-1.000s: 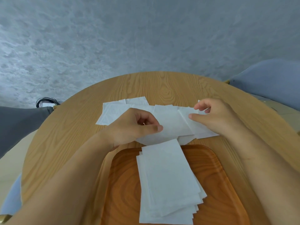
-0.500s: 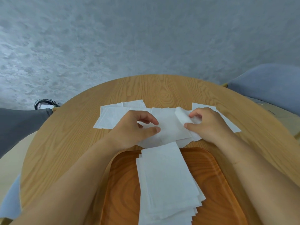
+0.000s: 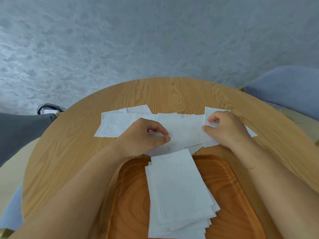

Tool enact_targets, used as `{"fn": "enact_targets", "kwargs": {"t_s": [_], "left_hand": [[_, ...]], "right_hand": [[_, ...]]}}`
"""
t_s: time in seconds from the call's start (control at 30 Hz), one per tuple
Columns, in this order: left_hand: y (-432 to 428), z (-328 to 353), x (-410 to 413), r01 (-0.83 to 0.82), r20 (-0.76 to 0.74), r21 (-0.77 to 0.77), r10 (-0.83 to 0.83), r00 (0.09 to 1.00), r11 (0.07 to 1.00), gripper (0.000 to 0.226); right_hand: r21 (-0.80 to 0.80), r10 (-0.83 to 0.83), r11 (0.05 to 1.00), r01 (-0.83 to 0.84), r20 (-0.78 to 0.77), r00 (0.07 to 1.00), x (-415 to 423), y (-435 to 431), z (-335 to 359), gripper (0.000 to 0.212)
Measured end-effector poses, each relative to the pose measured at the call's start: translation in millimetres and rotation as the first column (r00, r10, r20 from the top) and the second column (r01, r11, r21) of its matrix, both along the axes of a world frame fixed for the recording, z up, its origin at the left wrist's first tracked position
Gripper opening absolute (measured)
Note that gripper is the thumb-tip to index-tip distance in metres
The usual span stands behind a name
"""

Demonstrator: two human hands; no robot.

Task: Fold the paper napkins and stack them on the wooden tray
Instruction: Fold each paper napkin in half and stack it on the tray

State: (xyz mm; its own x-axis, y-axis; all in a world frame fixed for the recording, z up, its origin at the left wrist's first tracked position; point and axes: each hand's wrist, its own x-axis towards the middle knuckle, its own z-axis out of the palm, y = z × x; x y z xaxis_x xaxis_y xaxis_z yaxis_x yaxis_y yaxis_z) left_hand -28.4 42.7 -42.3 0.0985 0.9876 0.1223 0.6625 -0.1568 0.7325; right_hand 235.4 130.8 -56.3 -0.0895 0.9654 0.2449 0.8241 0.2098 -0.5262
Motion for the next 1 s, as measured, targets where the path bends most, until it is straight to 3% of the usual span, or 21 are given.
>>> {"fn": "enact_targets", "kwargs": {"t_s": [0.23, 0.4, 0.63, 0.87, 1.0], "left_hand": [[0, 0, 1, -0.001, -0.014, -0.009, 0.001, 1.0, 1.0, 0.011], [0, 1, 0, -0.003, -0.005, -0.015, 0.003, 1.0, 1.0, 0.011], [0, 0, 0, -0.002, 0.011, -0.017, 0.002, 1.0, 1.0, 0.01], [-1, 1, 1, -0.013, 0.016, -0.02, 0.013, 1.0, 1.0, 0.011], [-1, 1, 1, -0.018, 0.022, -0.014, 0.018, 1.0, 1.0, 0.01]], "right_hand": [[0.145, -0.042, 0.989, 0.037, 0.034, 0.999, -3, 2, -1, 0.006], [0.172, -0.064, 0.984, 0.039, 0.139, 0.988, -6, 0, 1, 0.017], [0.167, -0.083, 0.984, 0.061, 0.125, 0.989, -12, -1, 3, 0.034], [0.18, -0.141, 0.978, 0.106, 0.189, 0.972, -16, -4, 5, 0.023], [0.161, -0.12, 0.982, 0.098, 0.137, 0.983, -14, -1, 4, 0.021]]}}
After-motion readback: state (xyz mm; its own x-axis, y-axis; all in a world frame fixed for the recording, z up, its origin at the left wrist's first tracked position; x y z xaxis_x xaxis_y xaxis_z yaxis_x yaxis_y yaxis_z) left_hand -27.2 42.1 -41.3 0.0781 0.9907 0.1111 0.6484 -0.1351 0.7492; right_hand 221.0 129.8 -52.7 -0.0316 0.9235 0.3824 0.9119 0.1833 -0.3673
